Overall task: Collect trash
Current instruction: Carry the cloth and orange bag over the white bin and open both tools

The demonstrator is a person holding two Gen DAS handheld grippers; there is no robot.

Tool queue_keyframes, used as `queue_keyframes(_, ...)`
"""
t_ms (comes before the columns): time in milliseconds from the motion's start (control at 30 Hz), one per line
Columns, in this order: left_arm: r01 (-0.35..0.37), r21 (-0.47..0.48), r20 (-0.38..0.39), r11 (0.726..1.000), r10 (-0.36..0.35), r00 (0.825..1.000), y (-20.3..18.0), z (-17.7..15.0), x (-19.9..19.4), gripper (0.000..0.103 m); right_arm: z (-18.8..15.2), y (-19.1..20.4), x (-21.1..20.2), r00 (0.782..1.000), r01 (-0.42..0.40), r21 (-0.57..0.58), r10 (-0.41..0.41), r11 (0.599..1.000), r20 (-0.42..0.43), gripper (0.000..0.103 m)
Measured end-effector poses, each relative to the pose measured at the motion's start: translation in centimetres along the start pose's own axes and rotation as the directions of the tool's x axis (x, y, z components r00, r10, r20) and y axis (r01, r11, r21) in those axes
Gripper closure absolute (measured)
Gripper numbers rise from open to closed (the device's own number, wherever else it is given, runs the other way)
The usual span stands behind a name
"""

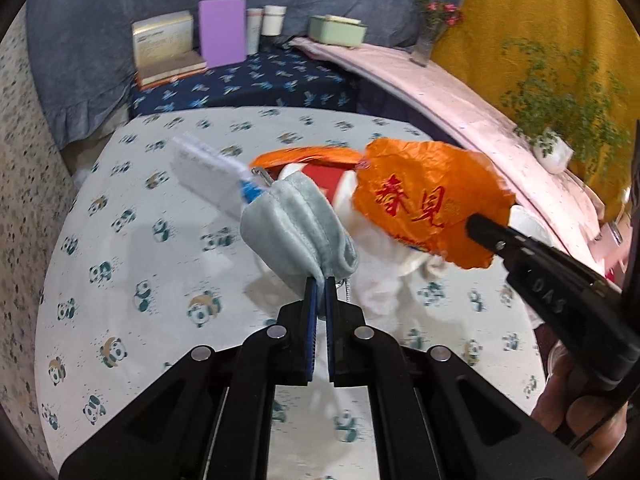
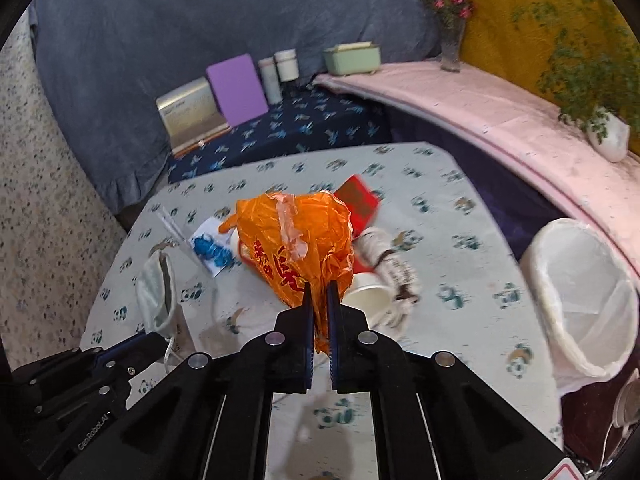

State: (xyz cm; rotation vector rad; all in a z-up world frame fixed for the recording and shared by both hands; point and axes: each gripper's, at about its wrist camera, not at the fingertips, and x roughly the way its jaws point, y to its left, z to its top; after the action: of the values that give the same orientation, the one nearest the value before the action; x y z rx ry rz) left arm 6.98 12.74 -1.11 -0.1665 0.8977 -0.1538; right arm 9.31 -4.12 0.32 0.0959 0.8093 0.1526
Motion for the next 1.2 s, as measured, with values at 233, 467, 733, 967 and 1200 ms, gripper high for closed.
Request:
queue_keyframes(233,0.066,0.103,0.016,0.992,-0.068,0.998,-5.5,0.2,-1.0,0.099,-0.2,-4.9,-4.6,0.993,0.085,0.081,-0.091,0.993,0.080,0.097)
queue_keyframes(467,0.154,0.224,-0.014,0.962,-0.155,0.988,-11.8,0.1,-0.4,0.099,-1.3,-11.1,-7.6,0.975,0.165,0.204,-0.191,0.965,0.114,0.097)
queue_keyframes(733,0.258,0.348,-0.054,0.901,-0.255,0.965,-19.9,-0.1,0.7,0.099,-3.2,-18.4,-9.6,0.942,0.268,0.336,-0.319,0.903,0.104,0.098)
queue_keyframes(967,0.364,0.418,-0.120,0.832,-0.347,0.930,-26.9,-0.1,3.0,0.099,-5.0,-23.5,-10.2,0.922,0.316,0.420,-0.380,0.851,0.077,0.097)
queue_keyframes(1200,0.417,0.472,-0.169,0.777,-0.385,0.908,-32.3,-0.4,6.7,0.099,-6.6,-28.0,-9.6,0.911,0.342,0.482,-0.409,0.806,0.039,0.097)
